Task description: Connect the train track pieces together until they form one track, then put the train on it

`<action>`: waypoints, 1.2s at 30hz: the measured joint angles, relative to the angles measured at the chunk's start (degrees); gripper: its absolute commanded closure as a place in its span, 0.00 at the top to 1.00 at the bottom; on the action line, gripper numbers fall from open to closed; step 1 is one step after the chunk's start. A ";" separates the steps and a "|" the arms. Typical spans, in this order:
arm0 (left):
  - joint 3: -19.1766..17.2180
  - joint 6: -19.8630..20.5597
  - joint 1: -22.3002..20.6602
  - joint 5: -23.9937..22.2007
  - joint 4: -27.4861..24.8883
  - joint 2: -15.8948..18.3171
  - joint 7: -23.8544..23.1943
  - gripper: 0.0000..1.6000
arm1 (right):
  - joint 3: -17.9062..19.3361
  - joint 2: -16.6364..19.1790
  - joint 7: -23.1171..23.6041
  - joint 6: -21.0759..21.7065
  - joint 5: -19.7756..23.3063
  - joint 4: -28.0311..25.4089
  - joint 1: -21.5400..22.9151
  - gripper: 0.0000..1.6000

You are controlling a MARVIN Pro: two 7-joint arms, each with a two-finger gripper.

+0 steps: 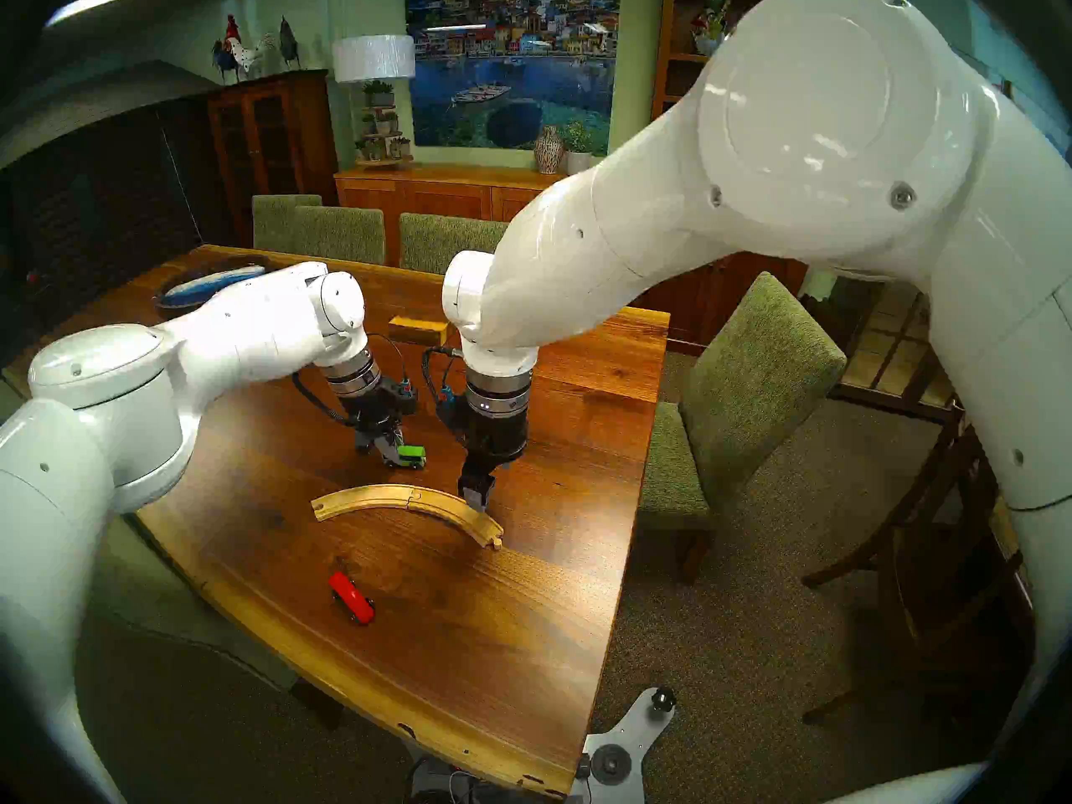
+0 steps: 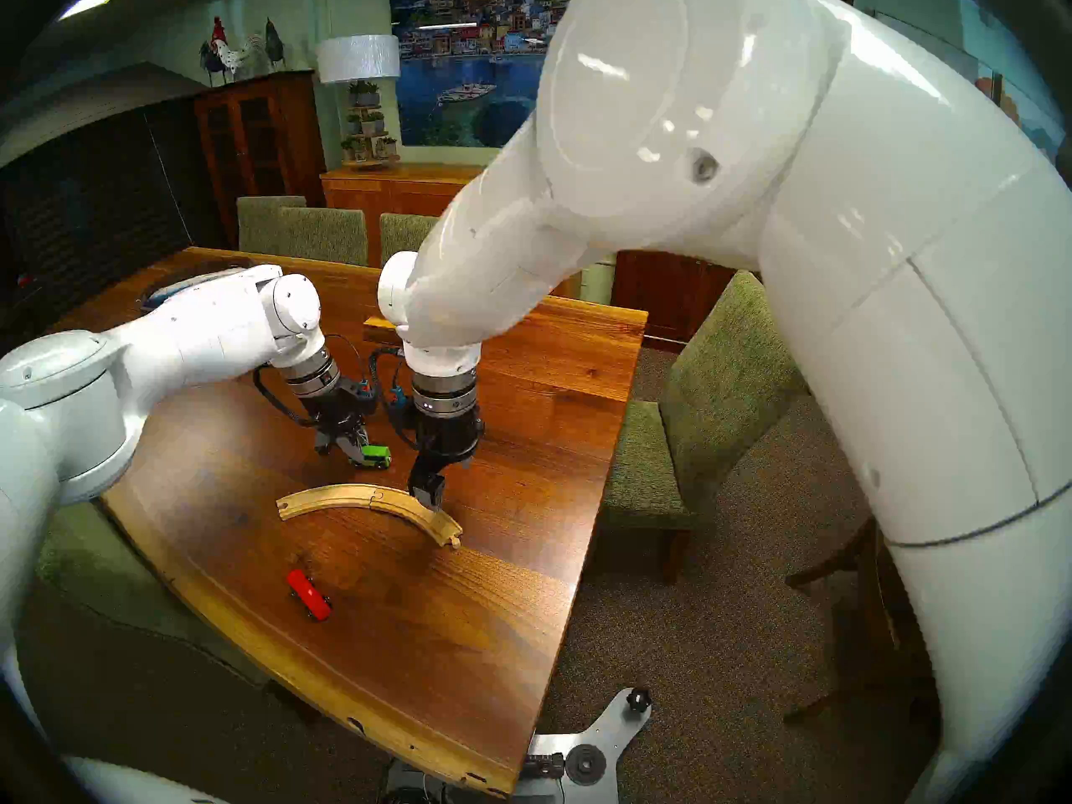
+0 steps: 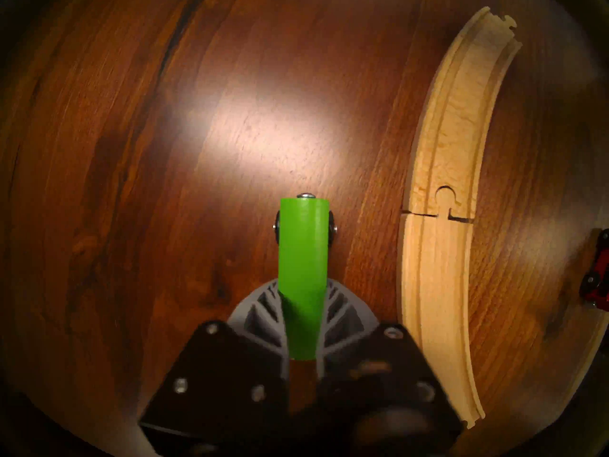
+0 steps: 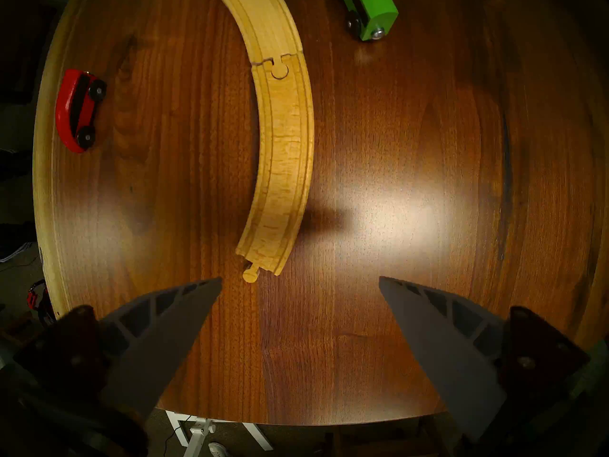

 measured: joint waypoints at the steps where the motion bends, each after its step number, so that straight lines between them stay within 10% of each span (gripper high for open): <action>1: -0.03 0.22 -0.04 -0.01 -0.27 0.13 -0.17 0.00 | 0.00 0.00 0.00 0.00 0.00 0.00 0.00 1.00; 36: -0.55 18.03 -4.97 -1.09 -23.50 20.85 -8.53 0.00 | 0.00 0.01 -0.02 0.00 -0.06 0.03 -0.01 1.00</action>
